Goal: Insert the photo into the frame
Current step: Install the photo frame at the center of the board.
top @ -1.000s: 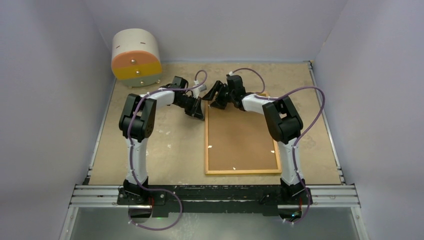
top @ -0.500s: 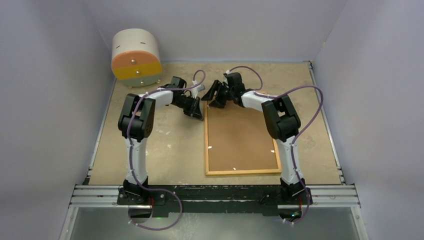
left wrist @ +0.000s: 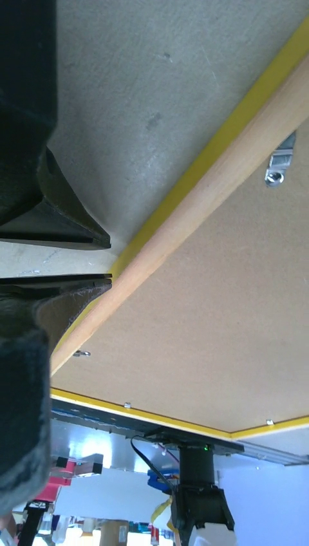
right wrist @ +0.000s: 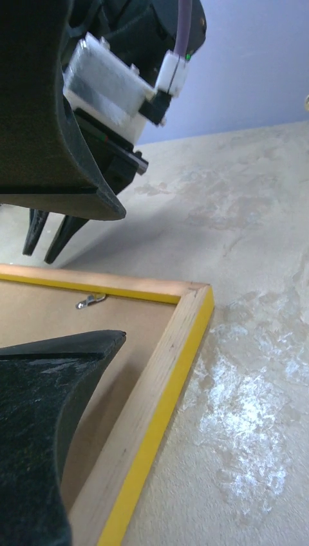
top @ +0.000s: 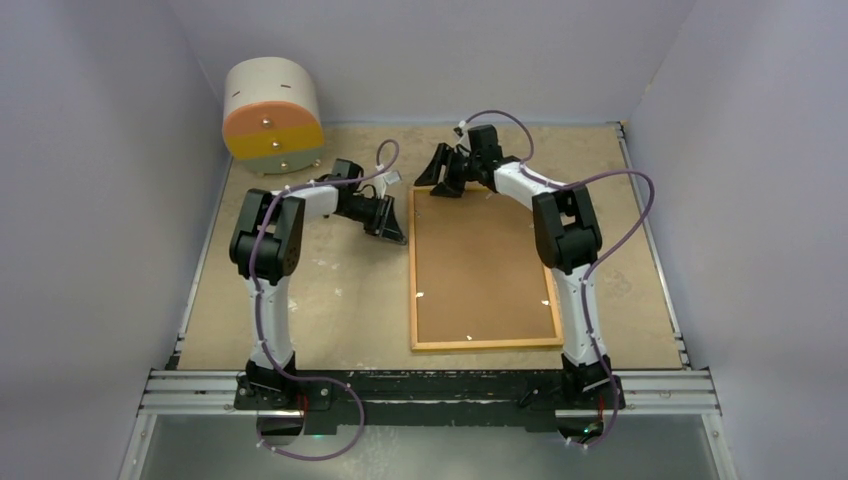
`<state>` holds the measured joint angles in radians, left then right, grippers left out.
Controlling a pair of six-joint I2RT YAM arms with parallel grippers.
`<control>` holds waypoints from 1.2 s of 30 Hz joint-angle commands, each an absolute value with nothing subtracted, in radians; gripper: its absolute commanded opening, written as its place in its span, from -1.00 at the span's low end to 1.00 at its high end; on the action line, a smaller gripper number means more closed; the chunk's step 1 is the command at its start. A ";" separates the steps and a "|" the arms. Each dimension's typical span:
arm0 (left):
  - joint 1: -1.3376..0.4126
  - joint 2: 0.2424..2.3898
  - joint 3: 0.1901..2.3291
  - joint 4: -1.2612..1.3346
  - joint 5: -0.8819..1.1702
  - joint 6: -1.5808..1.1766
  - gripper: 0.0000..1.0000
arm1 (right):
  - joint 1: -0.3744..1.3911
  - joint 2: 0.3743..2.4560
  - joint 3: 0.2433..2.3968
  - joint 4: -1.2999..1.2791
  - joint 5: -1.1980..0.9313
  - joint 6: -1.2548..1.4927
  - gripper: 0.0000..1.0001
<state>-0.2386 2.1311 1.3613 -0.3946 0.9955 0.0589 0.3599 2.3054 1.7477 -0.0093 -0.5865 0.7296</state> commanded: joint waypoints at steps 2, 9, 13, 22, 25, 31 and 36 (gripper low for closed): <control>-0.249 2.085 1.343 -0.302 1.073 0.010 -0.52 | 0.373 2.362 1.823 -0.138 -0.690 0.621 0.31; -0.278 2.140 1.374 -0.320 0.963 0.009 -0.57 | 0.373 2.388 1.841 -0.175 -0.711 0.580 0.27; -0.281 2.180 1.404 -0.347 0.927 0.018 -0.65 | 0.373 2.394 1.841 -0.188 -0.713 0.561 0.26; -0.283 2.187 1.414 -0.356 0.901 0.027 -0.71 | 0.378 2.392 1.819 -0.178 -0.739 0.545 0.20; -0.286 2.182 1.414 -0.363 0.896 0.033 -0.72 | 0.386 2.396 1.820 -0.178 -0.747 0.548 0.17; -0.290 2.177 1.412 -0.362 0.903 0.038 -0.74 | 0.406 2.393 1.806 -0.178 -0.752 0.548 0.16; -0.290 2.177 1.410 -0.365 0.899 0.047 -0.75 | 0.410 2.390 1.792 -0.179 -0.762 0.541 0.15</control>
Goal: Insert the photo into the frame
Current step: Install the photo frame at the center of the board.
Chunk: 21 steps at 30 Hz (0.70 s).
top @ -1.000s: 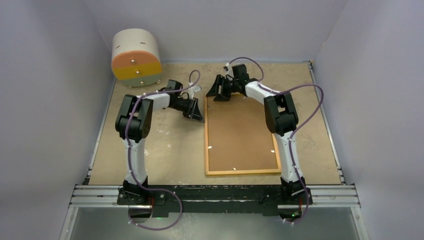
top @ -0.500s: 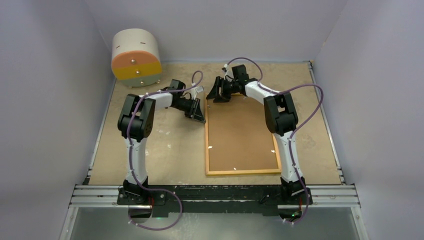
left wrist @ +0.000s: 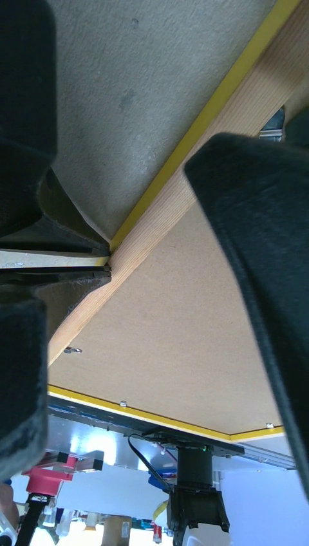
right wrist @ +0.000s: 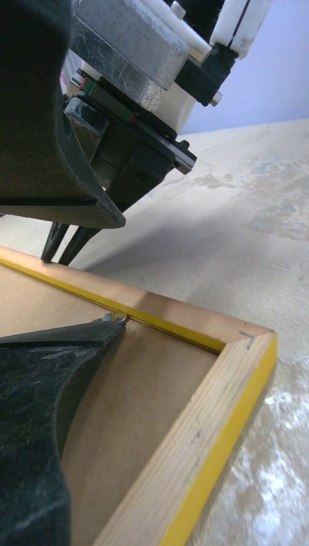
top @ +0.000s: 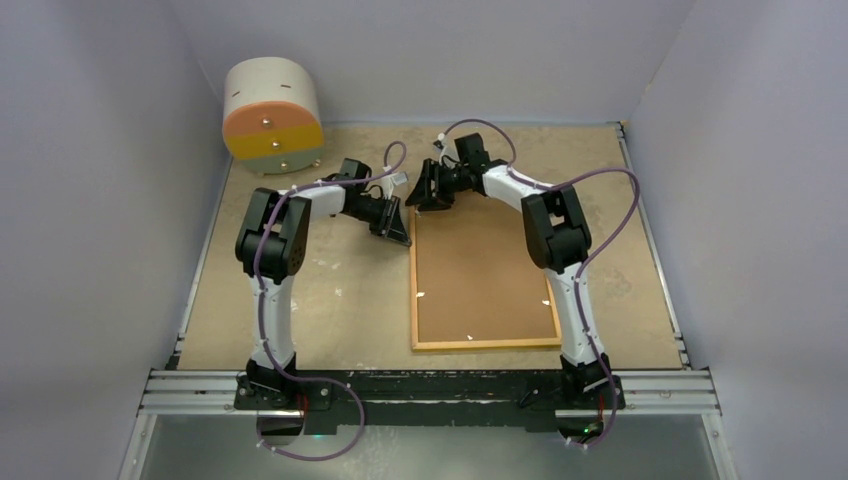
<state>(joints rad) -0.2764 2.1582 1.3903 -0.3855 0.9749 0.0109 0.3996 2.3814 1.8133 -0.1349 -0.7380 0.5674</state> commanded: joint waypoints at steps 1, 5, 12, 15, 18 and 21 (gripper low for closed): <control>-0.291 2.177 1.409 -0.366 0.898 0.047 -0.76 | 0.413 2.390 1.790 -0.179 -0.766 0.535 0.14; -0.291 2.176 1.409 -0.367 0.896 0.050 -0.77 | 0.418 2.396 1.792 -0.193 -0.778 0.517 0.13; -0.293 2.171 1.413 -0.373 0.885 0.062 -0.79 | 0.431 2.387 1.773 -0.197 -0.789 0.507 0.10; -0.295 2.171 1.416 -0.373 0.885 0.060 -0.80 | 0.438 2.387 1.775 -0.209 -0.796 0.498 0.10; -0.296 2.171 1.414 -0.373 0.883 0.064 -0.80 | 0.441 2.393 1.780 -0.215 -0.811 0.490 0.10; -0.297 2.171 1.416 -0.373 0.881 0.063 -0.80 | 0.442 2.412 1.811 -0.258 -0.825 0.459 0.10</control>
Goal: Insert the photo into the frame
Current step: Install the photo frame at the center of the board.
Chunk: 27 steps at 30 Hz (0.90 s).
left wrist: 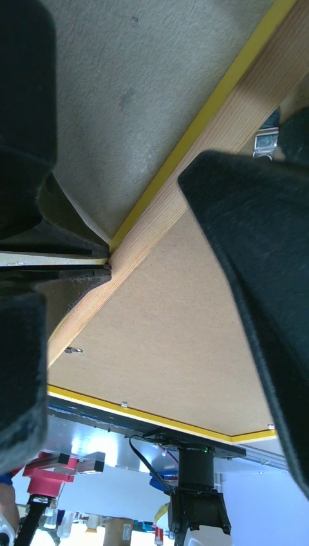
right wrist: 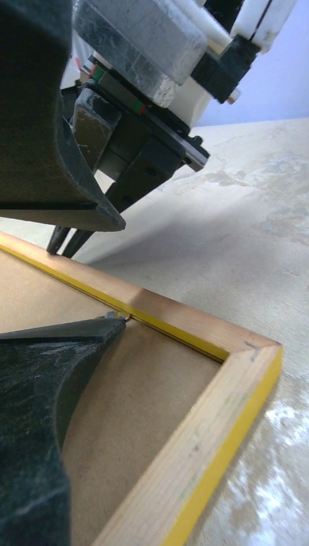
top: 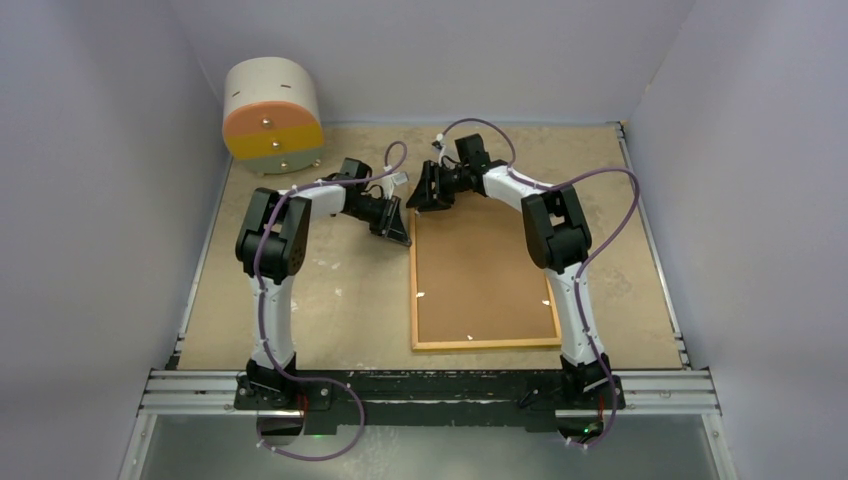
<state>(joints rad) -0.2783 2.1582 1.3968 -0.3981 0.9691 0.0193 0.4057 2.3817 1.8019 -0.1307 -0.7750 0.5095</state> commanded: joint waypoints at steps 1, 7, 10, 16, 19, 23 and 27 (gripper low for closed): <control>-0.298 2.170 1.415 -0.374 0.881 0.065 -0.80 | 0.442 2.418 1.823 -0.270 -0.831 0.451 0.10; -0.301 2.171 1.414 -0.381 0.874 0.077 -0.82 | 0.443 2.464 1.922 -0.386 -0.844 0.369 0.10; -0.302 2.171 1.414 -0.387 0.875 0.086 -0.82 | 0.442 2.483 1.948 -0.441 -0.841 0.345 0.10; -0.300 2.156 1.416 -0.411 0.875 0.106 -0.82 | 0.425 2.436 1.943 -0.368 -0.805 0.407 0.13; -0.283 2.137 1.424 -0.439 0.878 0.120 -0.82 | 0.392 2.367 1.919 -0.252 -0.801 0.490 0.23; -0.245 2.104 1.462 -0.538 0.887 0.181 -0.75 | 0.323 2.244 1.843 -0.085 -0.758 0.599 0.44; -0.236 2.052 1.463 -0.641 0.867 0.290 -0.59 | 0.216 2.086 1.639 0.038 -0.610 0.714 0.84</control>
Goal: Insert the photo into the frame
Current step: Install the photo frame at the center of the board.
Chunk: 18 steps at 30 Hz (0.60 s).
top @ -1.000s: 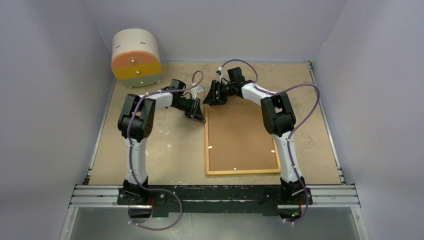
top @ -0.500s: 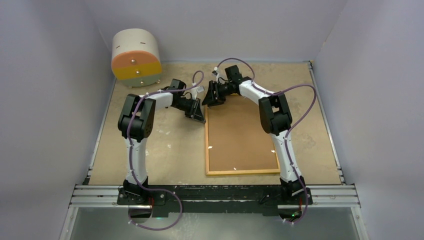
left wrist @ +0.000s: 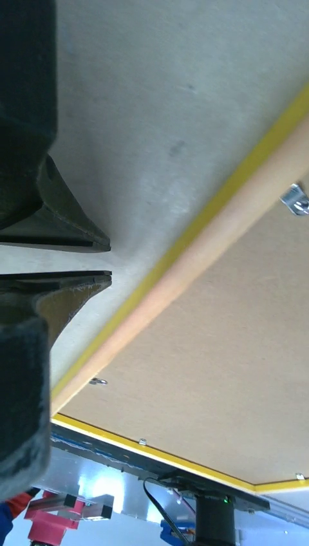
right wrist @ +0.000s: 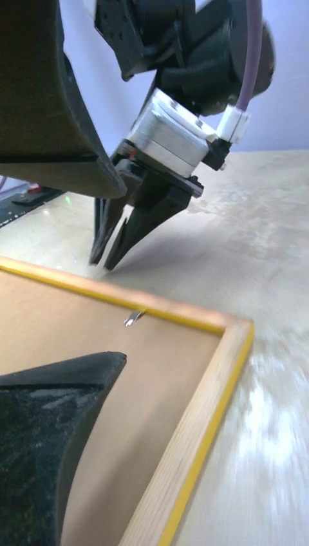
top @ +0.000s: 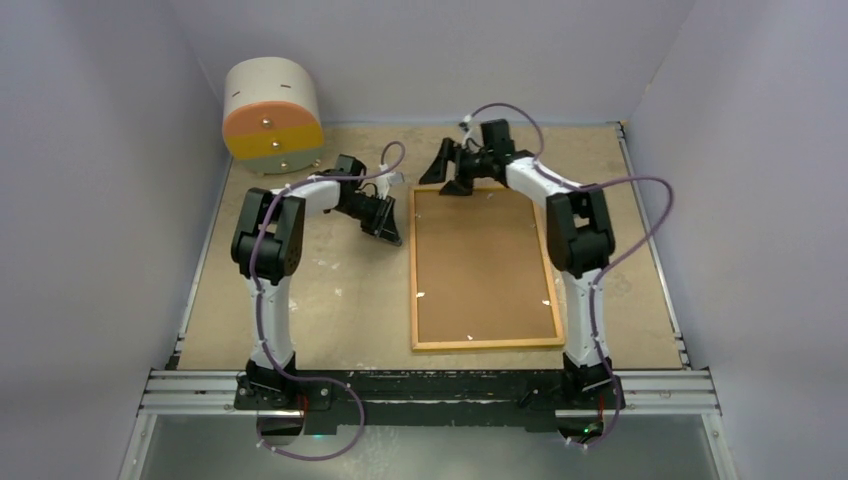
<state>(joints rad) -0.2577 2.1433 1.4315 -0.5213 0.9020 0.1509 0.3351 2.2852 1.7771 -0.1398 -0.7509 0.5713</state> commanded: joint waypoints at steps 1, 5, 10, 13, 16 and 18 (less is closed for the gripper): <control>-0.235 2.042 1.455 -0.664 0.868 0.313 -0.55 | 0.182 2.040 1.572 0.079 -0.566 0.740 0.96; -0.261 1.994 1.387 -0.706 0.821 0.414 -0.42 | 0.065 1.895 1.325 0.119 -0.377 0.776 0.98; -0.361 1.928 1.263 -0.668 0.694 0.472 -0.40 | -0.025 1.766 1.163 0.075 -0.093 0.766 0.98; -0.406 1.910 1.211 -0.636 0.642 0.479 -0.40 | -0.044 1.764 1.121 0.090 -0.075 0.753 0.98; -0.432 1.916 1.190 -0.624 0.607 0.485 -0.42 | -0.044 1.834 1.150 0.063 -0.121 0.718 0.98; -0.445 1.922 1.179 -0.615 0.594 0.485 -0.42 | -0.038 1.878 1.173 0.091 -0.159 0.723 0.98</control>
<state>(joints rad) -0.4332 1.9270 1.2167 -0.6472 0.6891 0.4389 -0.0509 1.8160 1.1316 0.0673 -0.1547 0.7429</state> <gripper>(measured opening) 0.291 0.987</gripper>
